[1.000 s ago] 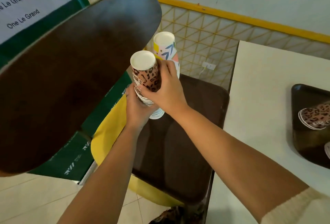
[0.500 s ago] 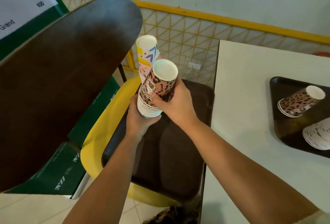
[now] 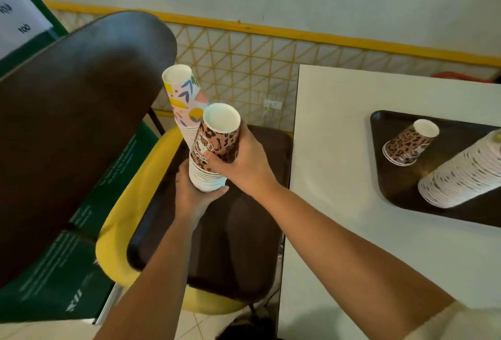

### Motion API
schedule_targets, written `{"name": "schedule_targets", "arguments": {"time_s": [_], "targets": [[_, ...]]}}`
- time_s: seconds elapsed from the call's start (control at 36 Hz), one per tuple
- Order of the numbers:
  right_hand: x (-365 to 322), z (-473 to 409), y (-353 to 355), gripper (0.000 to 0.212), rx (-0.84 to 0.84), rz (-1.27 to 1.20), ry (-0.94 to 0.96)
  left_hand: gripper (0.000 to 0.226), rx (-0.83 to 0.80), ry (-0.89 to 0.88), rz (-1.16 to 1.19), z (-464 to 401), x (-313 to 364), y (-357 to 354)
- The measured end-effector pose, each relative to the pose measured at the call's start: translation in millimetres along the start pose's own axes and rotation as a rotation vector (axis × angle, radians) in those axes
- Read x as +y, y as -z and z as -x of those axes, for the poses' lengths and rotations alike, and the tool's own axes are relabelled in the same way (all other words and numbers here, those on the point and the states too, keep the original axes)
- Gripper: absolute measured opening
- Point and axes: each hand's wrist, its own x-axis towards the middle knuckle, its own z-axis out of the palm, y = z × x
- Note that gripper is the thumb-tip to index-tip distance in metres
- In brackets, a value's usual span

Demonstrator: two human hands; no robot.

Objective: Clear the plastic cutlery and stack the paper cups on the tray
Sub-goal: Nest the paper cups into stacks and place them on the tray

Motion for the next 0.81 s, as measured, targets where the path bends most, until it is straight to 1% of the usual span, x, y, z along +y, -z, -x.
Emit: {"name": "schedule_targets", "arguments": {"time_s": [0.06,0.17,0.31,0.5,0.61,0.81], "targets": [[1,2,2,0.072,0.005,-0.005,0.003,0.104,-0.008,0.039,0.023,0,-6,-2],[1,6,11,0.072,0.033,-0.014,0.003,0.094,-0.004,0.070,0.026,9,14,-6],[-7,11,38,0.072,0.058,0.006,0.020,0.088,-0.048,0.045,0.073,21,39,-23],[-20,23,102,0.073,0.107,0.026,0.033,0.091,-0.197,0.029,0.123,34,84,-73],[-16,29,147,0.074,0.141,0.105,0.037,0.098,-0.298,0.001,0.148,40,104,-110],[2,41,220,0.076,0.166,0.155,-0.012,0.096,-0.449,0.030,0.245,58,131,-180]]}}
